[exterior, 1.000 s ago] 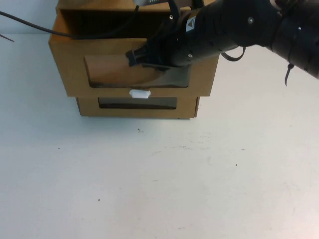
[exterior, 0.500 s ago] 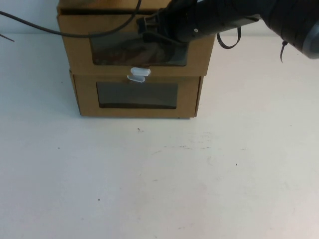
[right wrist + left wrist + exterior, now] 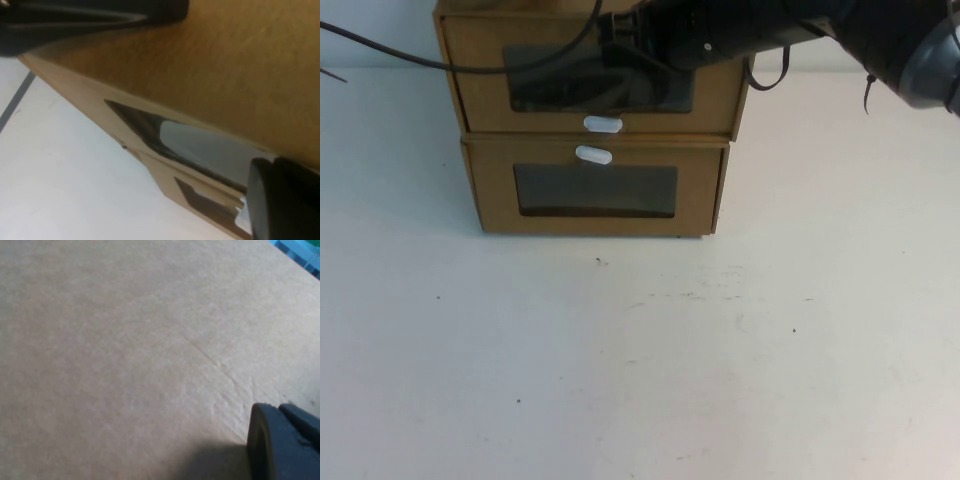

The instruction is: Close the shoe box

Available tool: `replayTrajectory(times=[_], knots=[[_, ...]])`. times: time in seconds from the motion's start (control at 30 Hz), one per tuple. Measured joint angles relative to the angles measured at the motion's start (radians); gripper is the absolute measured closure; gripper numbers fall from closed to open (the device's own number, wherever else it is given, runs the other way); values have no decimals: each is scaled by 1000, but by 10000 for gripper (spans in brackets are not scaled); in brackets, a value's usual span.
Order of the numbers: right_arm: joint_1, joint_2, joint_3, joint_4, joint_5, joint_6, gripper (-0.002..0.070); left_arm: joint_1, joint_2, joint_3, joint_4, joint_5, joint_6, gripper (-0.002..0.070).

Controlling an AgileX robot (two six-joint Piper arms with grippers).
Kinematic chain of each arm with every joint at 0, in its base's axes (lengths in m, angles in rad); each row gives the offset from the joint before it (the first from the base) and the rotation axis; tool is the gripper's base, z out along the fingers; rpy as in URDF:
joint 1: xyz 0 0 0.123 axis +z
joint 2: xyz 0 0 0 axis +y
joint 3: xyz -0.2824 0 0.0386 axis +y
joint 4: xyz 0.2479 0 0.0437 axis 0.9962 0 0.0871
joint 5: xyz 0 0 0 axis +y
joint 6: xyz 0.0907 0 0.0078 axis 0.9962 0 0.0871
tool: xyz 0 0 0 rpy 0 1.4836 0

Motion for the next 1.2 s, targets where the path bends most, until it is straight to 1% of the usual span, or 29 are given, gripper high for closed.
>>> replayTrajectory(times=[0.13, 0.27, 0.43, 0.6, 0.77, 0.87, 0.97, 1.07, 1.2], knots=[[0, 7, -12, 5, 19, 0, 688, 0, -2, 0, 0, 2, 0, 680], [-6, 11, -55, 28, 96, -19, 687, 0, -4, -29, 15, 24, -2, 680], [-8, -31, -85, 26, 223, -26, 687, 0, -41, -99, 73, 40, -23, 680], [-10, -126, -93, -85, 355, 8, 687, 0, -146, -113, 150, 48, -36, 680], [-10, -229, -75, -226, 460, 77, 687, -1, -224, -88, 256, 48, -102, 680], [-10, -329, 16, -302, 468, 125, 687, -1, -271, -35, 279, 43, -114, 680], [-10, -485, 162, -366, 436, 176, 687, -2, -328, 38, 279, 8, -121, 680], [-10, -665, 365, -385, 364, 215, 687, -2, -391, 141, 274, -42, -120, 680], [-10, -937, 710, -412, 249, 269, 687, -14, -514, 344, 274, -141, -88, 680]])
